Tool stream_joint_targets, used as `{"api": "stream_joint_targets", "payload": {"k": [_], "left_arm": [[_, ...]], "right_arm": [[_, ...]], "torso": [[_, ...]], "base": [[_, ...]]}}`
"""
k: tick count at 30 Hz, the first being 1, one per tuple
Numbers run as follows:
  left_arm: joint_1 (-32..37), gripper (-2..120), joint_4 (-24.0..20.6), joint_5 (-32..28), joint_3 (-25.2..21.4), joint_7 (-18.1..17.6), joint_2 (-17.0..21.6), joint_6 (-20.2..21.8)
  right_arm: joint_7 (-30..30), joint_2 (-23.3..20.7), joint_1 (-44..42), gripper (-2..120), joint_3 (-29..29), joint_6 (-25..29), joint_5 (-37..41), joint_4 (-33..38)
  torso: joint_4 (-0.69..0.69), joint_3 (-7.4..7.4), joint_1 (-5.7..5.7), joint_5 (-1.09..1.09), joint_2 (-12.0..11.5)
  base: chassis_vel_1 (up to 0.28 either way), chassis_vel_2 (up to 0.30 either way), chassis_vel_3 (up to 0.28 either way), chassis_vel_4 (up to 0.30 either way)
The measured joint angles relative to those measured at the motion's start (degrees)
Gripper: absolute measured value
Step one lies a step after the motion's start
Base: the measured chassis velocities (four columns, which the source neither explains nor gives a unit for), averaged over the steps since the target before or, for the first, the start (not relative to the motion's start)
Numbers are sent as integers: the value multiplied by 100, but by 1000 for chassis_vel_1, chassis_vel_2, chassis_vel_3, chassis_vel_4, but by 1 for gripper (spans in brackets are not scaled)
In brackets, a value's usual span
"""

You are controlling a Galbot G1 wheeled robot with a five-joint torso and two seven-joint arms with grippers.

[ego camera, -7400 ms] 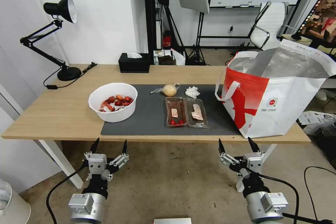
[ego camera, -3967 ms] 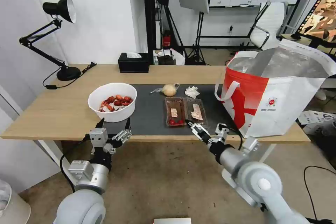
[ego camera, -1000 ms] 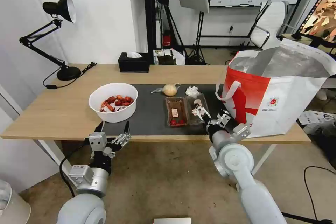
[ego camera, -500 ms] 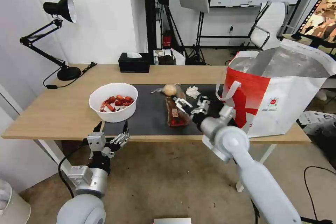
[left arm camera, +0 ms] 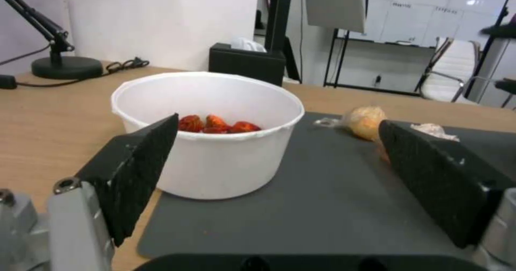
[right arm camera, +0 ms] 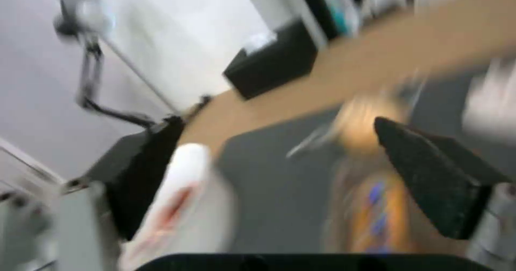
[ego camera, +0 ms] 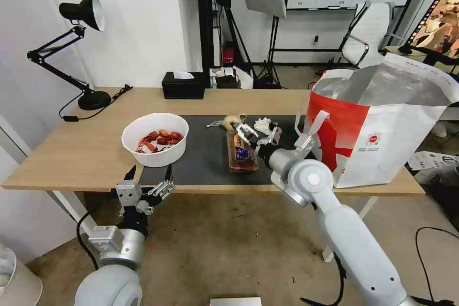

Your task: Pick up the trash from the table and place it into the takeout bag.

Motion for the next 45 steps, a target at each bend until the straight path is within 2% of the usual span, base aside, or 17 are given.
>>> {"api": "stream_joint_targets", "payload": {"k": [2,4,5,7,8,9,11,12,14,21,24,25,28,29,31,37,45], "left_arm": [[-1,100,0,-3,0,0,3,0],[-11,100,-2,-22,1,-1,21,0],[-11,100,-2,-22,1,-1,21,0],[-74,100,-9,-159,20,-3,99,20],[-74,100,-9,-159,20,-3,99,20],[-119,100,-10,-251,30,-3,152,38],[-233,100,-133,-1039,71,-22,343,371],[-233,100,-133,-1039,71,-22,343,371],[-336,100,-221,-1861,122,-178,545,669],[-776,100,-111,-2616,229,-241,825,757],[-1129,100,49,-4056,406,-101,1071,758],[-1129,100,49,-4056,406,-101,1071,758],[-1339,100,107,-5315,481,221,1438,748],[-1339,100,107,-5315,481,221,1438,748],[-1556,100,204,-5951,529,362,1743,739],[-2390,100,704,-6690,908,398,2001,747],[-3363,100,1452,-6879,1734,395,1780,775]], "right_arm": [[-50,-33,33,90,-29,9,-108,0],[-314,-198,198,75,-218,58,-814,-41],[-314,-198,198,75,-218,58,-814,-41],[-1327,-645,562,65,-746,295,-2683,-458],[-1327,-645,562,65,-746,295,-2683,-458],[-1715,-824,691,61,-914,343,-3309,-610],[-2465,-1160,1090,49,-1340,374,-4132,-1053],[-2465,-1160,1090,49,-1340,374,-4132,-1053],[-3220,-1249,1433,40,-1629,427,-4563,-1635],[-3884,-1135,1934,18,-2028,228,-4686,-2418],[-3902,-964,2001,3,-2110,86,-4781,-2689],[-3902,-964,2001,3,-2110,86,-4781,-2689],[-3891,-938,2049,0,-2216,43,-4800,-2749],[-3891,-938,2049,0,-2216,43,-4800,-2749],[-3889,-919,2110,0,-2303,44,-4800,-2768],[-3883,-881,2171,0,-2411,47,-4799,-2782],[-3753,-986,2136,0,-2325,45,-4754,-2610]], "torso": [[0,0,0,0,0],[0,0,0,-1,0],[0,0,0,-1,0],[2,0,0,0,0],[2,0,0,0,0],[1,1,1,1,0],[-1,0,0,1,0],[-1,0,0,1,0],[1,0,0,0,0],[0,1,1,0,0],[1,1,1,-1,0],[1,1,1,-1,0],[-1,1,1,0,0],[-1,1,1,0,0],[2,0,1,-1,0],[1,0,1,0,0],[0,1,1,-1,0]], "base": [[0,0,0,0],[0,0,0,0],[0,0,0,0],[0,0,0,0],[0,0,0,0],[0,0,0,0],[0,0,0,0],[0,0,0,0],[0,0,0,0],[0,0,0,0],[0,0,0,0],[0,0,0,0],[0,0,0,0],[0,0,0,0],[0,0,0,0],[0,0,0,0],[0,0,0,0]]}}
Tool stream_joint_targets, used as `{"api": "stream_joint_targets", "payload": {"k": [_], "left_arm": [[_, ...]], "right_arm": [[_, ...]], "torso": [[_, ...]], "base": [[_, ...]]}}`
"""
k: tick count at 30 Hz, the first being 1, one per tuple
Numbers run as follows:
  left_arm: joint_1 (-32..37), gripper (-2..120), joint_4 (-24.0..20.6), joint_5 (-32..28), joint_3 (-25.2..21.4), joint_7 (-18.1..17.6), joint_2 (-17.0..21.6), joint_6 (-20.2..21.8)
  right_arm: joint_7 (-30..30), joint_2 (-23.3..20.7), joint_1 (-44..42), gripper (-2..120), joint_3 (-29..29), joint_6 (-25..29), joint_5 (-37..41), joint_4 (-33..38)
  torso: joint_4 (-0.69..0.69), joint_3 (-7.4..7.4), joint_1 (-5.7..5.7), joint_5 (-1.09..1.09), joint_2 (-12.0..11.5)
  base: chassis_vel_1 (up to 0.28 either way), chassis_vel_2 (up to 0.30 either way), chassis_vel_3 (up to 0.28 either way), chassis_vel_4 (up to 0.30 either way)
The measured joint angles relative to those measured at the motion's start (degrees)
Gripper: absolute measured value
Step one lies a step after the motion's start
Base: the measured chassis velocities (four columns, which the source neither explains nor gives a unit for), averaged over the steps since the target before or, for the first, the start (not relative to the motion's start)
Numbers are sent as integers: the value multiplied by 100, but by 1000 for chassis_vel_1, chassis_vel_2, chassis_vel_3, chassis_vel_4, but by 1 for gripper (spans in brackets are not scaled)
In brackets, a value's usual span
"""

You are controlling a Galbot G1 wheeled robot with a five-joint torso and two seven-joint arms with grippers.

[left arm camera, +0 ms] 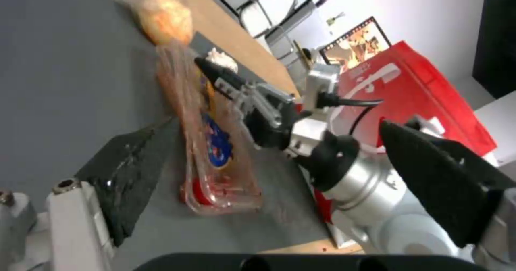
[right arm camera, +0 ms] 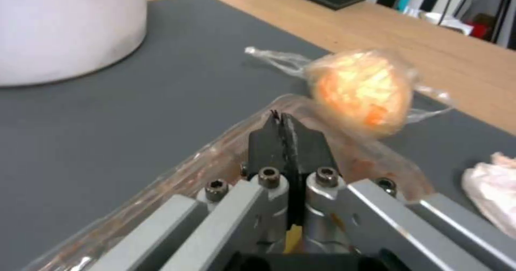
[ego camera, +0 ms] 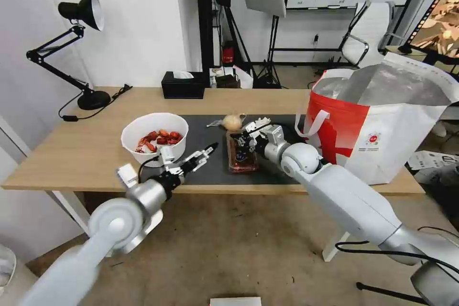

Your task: Pick up the trash from the table and place it into the takeout bag.

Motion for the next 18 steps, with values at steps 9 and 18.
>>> {"api": "stream_joint_targets", "payload": {"k": [9,18], "left_arm": [[-513,100,466,27,450,-27,-372,13],[-792,100,673,47,701,-42,-517,19]], "right_arm": [[48,-120,-142,0,136,-97,18,74],[104,-156,-222,0,227,-371,232,108]], "torso": [[0,0,0,2,0],[0,-1,0,1,0]], "base": [[0,0,0,0],[0,0,0,0]]}}
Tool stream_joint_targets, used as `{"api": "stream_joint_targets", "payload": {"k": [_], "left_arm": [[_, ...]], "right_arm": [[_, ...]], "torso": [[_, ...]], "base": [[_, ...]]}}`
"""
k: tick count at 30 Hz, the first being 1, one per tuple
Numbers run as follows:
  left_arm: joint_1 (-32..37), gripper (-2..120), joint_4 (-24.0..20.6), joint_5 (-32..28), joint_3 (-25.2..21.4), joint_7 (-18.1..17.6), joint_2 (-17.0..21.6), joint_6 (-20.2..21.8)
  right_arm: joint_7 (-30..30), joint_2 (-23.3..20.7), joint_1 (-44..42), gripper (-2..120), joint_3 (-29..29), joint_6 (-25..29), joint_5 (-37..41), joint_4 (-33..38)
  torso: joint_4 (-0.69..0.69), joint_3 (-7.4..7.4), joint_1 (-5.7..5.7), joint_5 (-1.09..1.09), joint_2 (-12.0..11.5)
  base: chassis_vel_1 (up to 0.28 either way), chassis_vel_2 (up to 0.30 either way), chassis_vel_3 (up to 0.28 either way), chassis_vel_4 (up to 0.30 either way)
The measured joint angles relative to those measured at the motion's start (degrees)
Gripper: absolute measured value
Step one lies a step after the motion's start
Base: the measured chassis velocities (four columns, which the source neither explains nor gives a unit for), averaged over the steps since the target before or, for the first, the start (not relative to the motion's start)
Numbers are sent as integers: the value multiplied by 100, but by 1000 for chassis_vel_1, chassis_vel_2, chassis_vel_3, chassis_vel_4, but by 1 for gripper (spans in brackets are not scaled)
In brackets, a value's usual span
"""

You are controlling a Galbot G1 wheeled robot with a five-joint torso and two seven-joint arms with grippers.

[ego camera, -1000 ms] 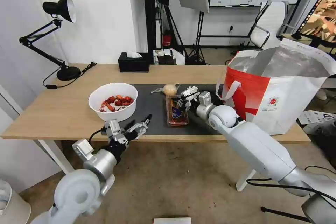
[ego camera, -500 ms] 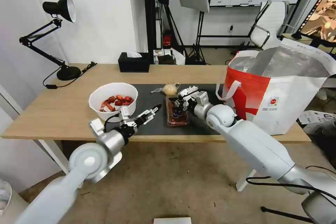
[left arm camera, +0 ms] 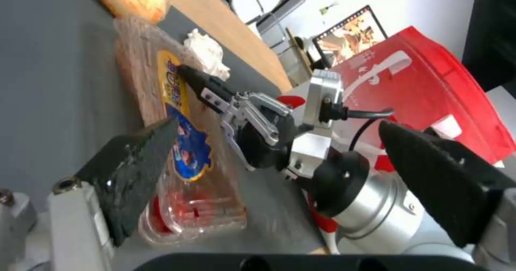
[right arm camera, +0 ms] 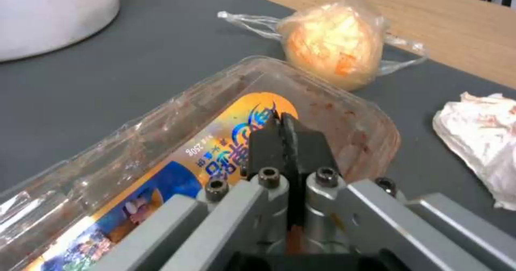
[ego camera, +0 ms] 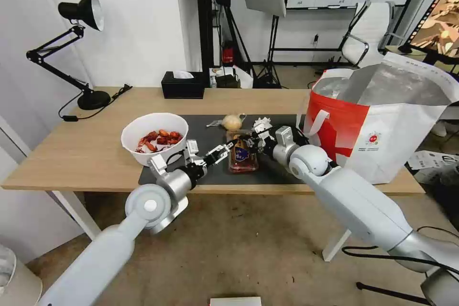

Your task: Pick up the trash from the table and place it into the takeout bag.

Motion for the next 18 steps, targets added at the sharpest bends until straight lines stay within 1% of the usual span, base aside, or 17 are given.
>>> {"api": "stream_joint_targets", "payload": {"k": [3,8,14,16,18], "left_arm": [[-106,100,91,-11,63,-10,-43,1],[-189,100,156,-21,132,-29,-70,23],[-426,100,342,-153,196,-263,-210,209],[-466,100,375,-161,214,-292,-224,227],[-591,100,511,-168,291,-360,-261,258]], "right_arm": [[43,8,1,0,18,-129,52,17],[90,8,11,0,19,-181,93,32],[125,1,25,0,11,-206,125,55],[127,1,25,0,8,-207,125,57],[132,1,19,0,6,-209,125,61]], "torso": [[0,0,0,0,0],[0,0,0,0,0],[0,0,0,0,0],[0,0,0,0,0],[0,0,0,0,0]], "base": [[0,0,0,0],[0,0,0,0],[0,0,0,0],[0,0,0,0],[0,0,0,0]]}}
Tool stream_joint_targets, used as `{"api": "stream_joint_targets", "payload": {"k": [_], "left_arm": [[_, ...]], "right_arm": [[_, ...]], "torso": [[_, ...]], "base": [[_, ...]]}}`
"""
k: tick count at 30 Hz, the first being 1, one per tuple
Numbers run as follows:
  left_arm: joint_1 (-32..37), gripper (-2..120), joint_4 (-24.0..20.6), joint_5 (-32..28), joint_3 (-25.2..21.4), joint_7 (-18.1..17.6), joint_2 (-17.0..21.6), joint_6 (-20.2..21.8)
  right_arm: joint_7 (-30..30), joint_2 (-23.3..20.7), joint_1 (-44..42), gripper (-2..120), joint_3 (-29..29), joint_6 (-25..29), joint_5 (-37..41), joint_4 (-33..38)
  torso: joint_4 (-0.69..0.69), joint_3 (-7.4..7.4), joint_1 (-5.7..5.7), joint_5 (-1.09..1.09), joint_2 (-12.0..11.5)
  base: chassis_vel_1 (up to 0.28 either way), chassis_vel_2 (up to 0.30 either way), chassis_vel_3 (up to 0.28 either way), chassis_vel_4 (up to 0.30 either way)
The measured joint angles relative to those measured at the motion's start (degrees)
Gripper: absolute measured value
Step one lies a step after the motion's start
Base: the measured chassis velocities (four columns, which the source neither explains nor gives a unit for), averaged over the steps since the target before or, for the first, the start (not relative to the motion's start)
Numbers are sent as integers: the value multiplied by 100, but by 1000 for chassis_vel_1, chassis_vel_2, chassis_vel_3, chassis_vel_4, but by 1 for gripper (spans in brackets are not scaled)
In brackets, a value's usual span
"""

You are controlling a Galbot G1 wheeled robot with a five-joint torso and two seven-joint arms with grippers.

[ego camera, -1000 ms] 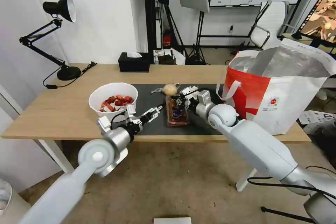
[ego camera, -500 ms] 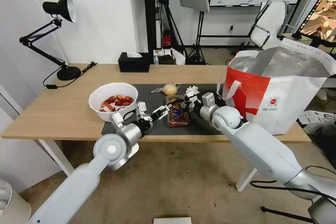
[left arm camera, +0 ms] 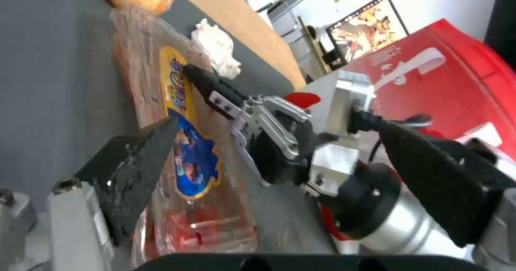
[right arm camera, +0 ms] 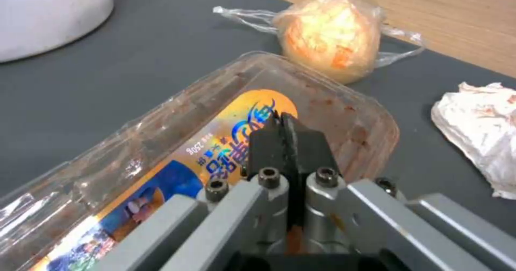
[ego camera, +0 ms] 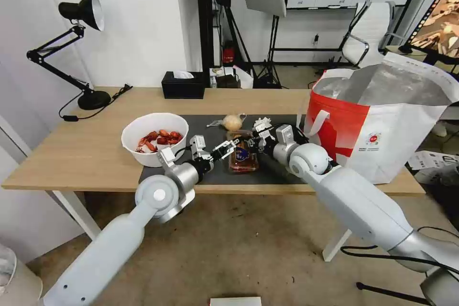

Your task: Pick up the trash from the table and place it into the takeout bag.

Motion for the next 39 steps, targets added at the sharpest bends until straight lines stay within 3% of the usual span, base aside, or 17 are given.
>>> {"api": "stream_joint_targets", "payload": {"k": [9,15,30,39], "left_arm": [[-162,100,315,18,82,-172,-127,154],[-319,100,573,0,130,-523,-186,410],[-566,99,812,-109,391,-715,-309,661],[-652,68,909,-152,447,-781,-355,619]], "right_arm": [[5,-9,-14,0,-5,-5,-1,31],[4,-21,-7,0,-29,-11,8,52],[4,-46,-27,0,-34,-13,26,87],[3,-76,-51,0,-7,-15,44,133]], "torso": [[0,0,0,0,0],[0,0,0,0,0],[0,0,0,0,0],[0,0,0,0,0]], "base": [[0,0,0,0],[0,0,0,0],[0,0,0,0],[0,0,0,0]]}}
